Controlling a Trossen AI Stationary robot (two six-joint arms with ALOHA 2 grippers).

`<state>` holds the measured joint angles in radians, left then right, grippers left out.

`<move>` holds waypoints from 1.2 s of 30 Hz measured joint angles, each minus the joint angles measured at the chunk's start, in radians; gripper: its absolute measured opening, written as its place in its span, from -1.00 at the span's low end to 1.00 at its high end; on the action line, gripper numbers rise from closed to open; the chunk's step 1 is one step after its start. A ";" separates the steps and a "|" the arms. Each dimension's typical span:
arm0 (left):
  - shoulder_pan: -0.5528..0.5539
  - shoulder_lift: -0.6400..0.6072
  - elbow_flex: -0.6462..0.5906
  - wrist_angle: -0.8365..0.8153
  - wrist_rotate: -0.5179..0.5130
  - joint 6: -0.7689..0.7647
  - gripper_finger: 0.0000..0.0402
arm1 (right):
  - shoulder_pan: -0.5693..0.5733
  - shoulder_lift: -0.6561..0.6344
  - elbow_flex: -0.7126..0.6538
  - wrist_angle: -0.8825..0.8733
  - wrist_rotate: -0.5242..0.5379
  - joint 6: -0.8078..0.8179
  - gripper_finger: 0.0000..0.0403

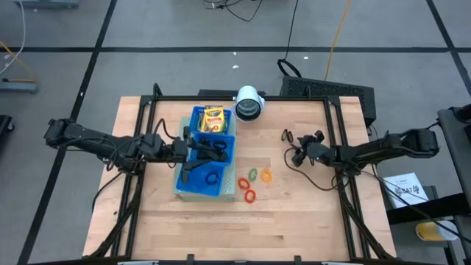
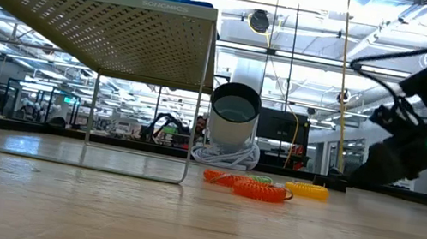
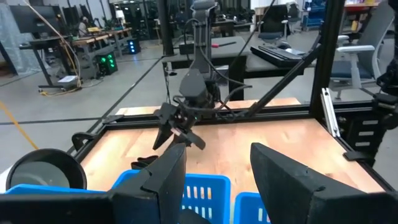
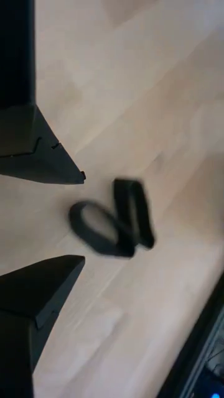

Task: Pick & Place Office Desk Supplies
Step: Put the black rubber band into the middle blue bin on the shelf

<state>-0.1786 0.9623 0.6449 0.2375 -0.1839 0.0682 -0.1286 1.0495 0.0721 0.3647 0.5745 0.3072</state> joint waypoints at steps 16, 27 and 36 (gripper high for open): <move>0.004 0.000 0.000 -0.009 0.001 -0.002 -0.07 | -0.100 0.217 0.020 0.202 -0.130 -0.008 -0.09; 0.004 0.000 0.000 -0.009 0.001 -0.002 -0.07 | -0.149 0.307 0.022 0.266 -0.134 -0.004 -0.35; 0.004 0.000 0.000 -0.008 0.001 -0.007 -0.07 | -0.149 0.310 0.022 0.317 -0.134 -0.063 -0.96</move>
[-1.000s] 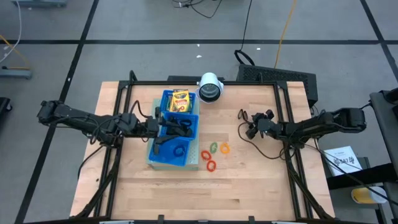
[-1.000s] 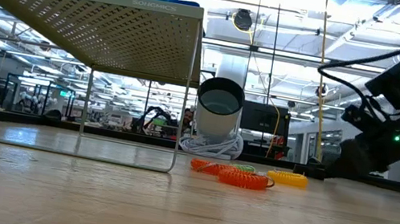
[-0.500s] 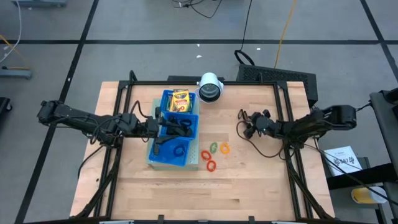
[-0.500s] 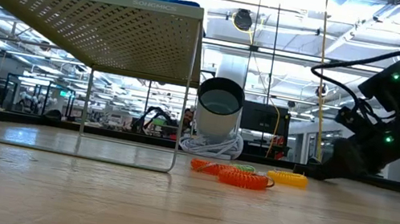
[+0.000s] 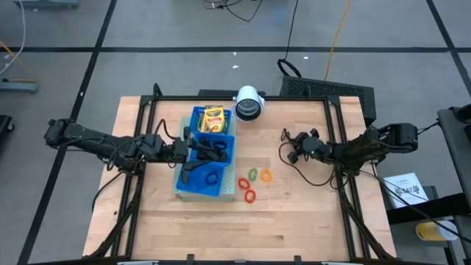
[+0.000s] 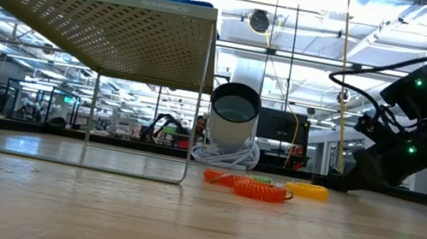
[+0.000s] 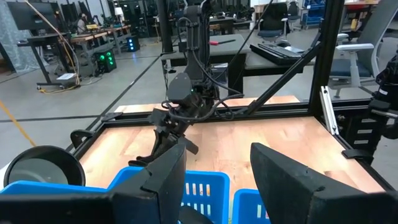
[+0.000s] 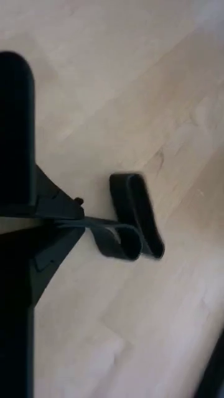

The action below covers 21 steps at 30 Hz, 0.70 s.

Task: Pick & Place Office Desk Supplies
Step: Put the black rubber band into the middle blue bin on the shelf

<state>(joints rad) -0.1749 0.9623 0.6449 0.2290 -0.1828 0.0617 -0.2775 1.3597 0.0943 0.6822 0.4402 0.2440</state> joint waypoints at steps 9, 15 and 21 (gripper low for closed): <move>0.000 0.000 0.000 0.011 -0.001 -0.018 -0.07 | 0.004 -0.088 -0.001 0.217 0.002 -0.082 -0.97; 0.002 0.000 0.000 0.084 -0.002 -0.007 -0.07 | 0.028 -0.150 0.006 0.406 -0.153 -0.148 -0.98; 0.006 0.070 0.000 0.190 0.008 0.012 -0.07 | 0.099 -0.168 0.095 0.420 -0.270 -0.163 -0.98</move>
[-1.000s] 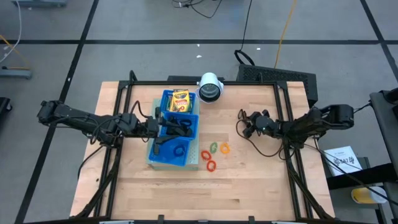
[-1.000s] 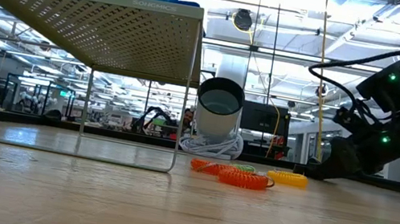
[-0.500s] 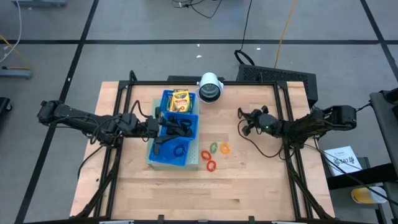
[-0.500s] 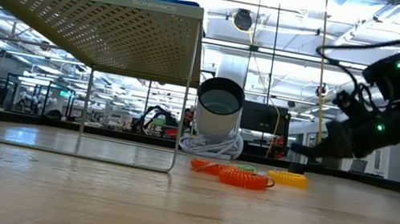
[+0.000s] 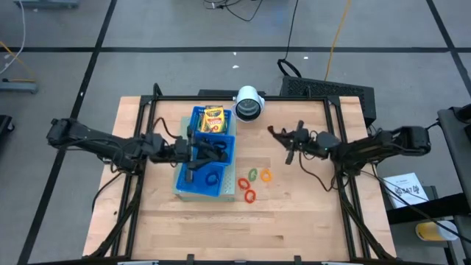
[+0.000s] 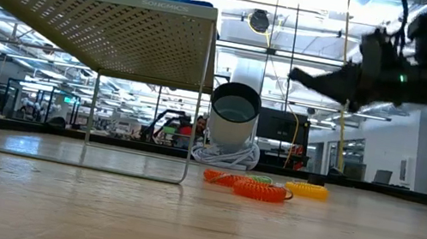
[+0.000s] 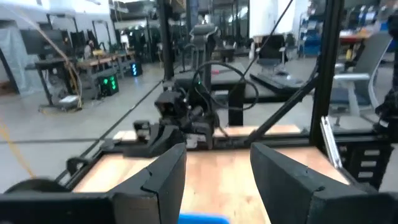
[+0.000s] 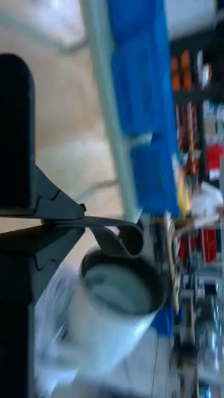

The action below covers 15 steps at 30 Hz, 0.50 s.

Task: Pick & Place Office Desk Supplies
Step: Put the black rubber band into the middle blue bin on the shelf

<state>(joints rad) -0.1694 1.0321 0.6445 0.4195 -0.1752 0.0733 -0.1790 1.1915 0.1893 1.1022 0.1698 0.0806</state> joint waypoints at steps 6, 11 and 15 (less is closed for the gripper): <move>0.014 0.135 0.003 0.169 0.044 -0.006 -0.07 | 0.118 0.000 0.139 -0.130 -0.133 -0.058 -0.98; 0.049 0.214 0.124 0.079 0.106 -0.153 -0.04 | 0.226 0.000 0.206 -0.136 -0.148 -0.166 -0.97; 0.059 0.300 0.263 -0.097 0.156 -0.187 0.12 | 0.276 0.000 0.232 -0.135 -0.146 -0.209 -0.97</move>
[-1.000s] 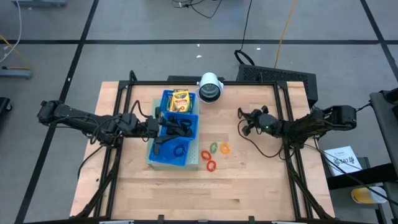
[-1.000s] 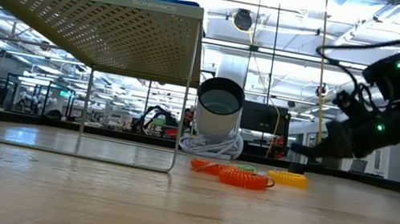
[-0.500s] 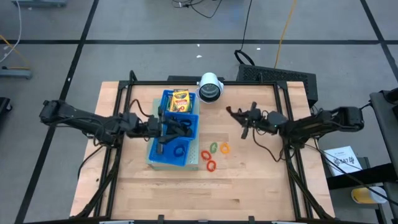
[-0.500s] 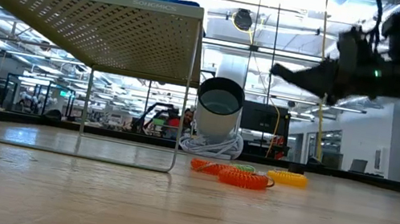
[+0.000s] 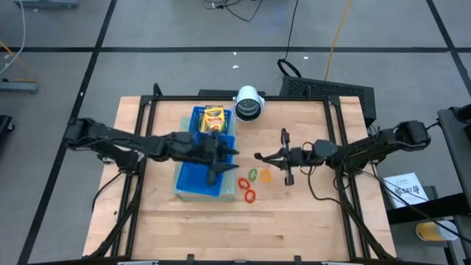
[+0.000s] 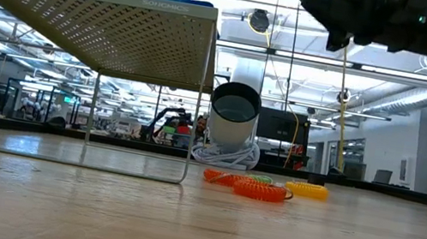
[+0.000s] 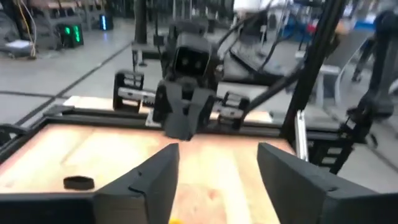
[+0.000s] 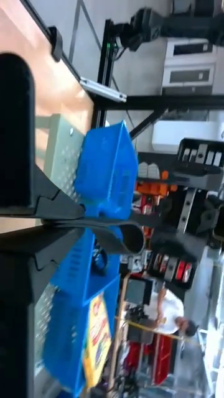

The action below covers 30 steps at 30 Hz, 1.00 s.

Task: Pick & Place Office Desk Supplies
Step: Put the black rubber band into the middle blue bin on the shelf

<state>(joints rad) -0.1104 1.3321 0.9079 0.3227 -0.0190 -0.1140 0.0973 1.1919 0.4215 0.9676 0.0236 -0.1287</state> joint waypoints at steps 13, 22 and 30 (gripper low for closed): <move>0.001 0.252 0.205 0.011 0.019 0.185 0.47 | 0.043 0.000 0.006 0.022 0.001 -0.033 -0.97; 0.026 0.335 0.249 0.053 0.028 0.160 0.33 | 0.043 0.000 0.006 0.026 -0.001 -0.033 -0.97; 0.043 0.336 0.250 0.051 0.065 0.159 -0.05 | 0.042 0.009 0.006 0.022 -0.001 -0.039 -0.97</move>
<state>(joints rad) -0.0679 1.6676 1.1576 0.3737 0.0456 0.0451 0.1394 1.2014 0.4274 0.9894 0.0231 -0.1679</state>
